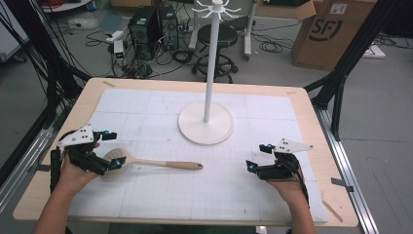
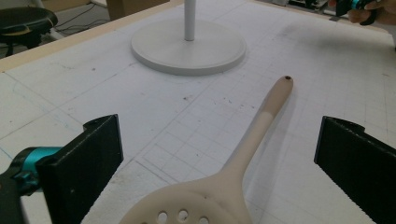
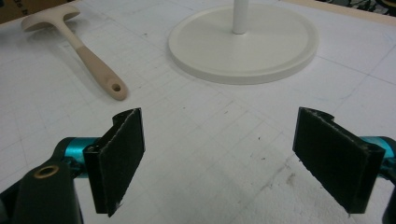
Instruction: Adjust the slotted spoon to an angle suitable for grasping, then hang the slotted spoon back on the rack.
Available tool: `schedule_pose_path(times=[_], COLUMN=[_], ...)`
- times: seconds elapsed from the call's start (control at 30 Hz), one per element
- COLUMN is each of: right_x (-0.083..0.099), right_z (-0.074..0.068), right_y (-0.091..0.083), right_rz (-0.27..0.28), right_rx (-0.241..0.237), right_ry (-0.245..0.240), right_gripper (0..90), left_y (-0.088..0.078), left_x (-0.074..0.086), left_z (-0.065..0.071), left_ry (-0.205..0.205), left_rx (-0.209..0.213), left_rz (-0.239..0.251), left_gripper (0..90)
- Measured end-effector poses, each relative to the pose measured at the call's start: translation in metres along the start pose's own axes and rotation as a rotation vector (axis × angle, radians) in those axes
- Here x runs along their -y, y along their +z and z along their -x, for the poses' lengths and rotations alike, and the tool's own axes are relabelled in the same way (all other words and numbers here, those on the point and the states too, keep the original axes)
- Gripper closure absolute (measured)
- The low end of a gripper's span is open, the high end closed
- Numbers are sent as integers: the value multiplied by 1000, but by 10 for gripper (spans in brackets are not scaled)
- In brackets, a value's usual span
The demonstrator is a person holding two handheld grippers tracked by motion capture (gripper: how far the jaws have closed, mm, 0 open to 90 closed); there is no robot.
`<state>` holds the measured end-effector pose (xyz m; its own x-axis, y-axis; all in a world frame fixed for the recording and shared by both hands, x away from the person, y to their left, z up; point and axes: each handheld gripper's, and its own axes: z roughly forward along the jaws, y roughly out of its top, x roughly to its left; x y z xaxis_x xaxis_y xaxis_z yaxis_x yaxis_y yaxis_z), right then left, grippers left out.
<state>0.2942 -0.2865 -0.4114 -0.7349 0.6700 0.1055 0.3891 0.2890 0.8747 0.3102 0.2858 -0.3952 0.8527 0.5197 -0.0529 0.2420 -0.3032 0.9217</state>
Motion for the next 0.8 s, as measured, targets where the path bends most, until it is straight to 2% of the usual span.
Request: schedule_pose_path(times=[0.2,0.43,0.57,0.7,0.8], right_x=[1,3,-1,-3,-2], right_z=[2,2,1,-1,0], right_y=[3,0,-1,-6,-9], right_rz=[-7,-7,-14,3,10], right_rx=[12,7,13,13,18], right_ry=[-3,-2,-24,-20,-12], right_gripper=[155,155,155,155,155], left_y=[4,11,15,25,37], left_x=[-1,-1,-6,-16,-21], left_z=[1,4,8,16,19], left_ry=[4,16,24,53,72], left_rx=[8,23,39,64,77], left_rz=[1,-38,-31,-40,-76], left_gripper=[17,17,17,17,17])
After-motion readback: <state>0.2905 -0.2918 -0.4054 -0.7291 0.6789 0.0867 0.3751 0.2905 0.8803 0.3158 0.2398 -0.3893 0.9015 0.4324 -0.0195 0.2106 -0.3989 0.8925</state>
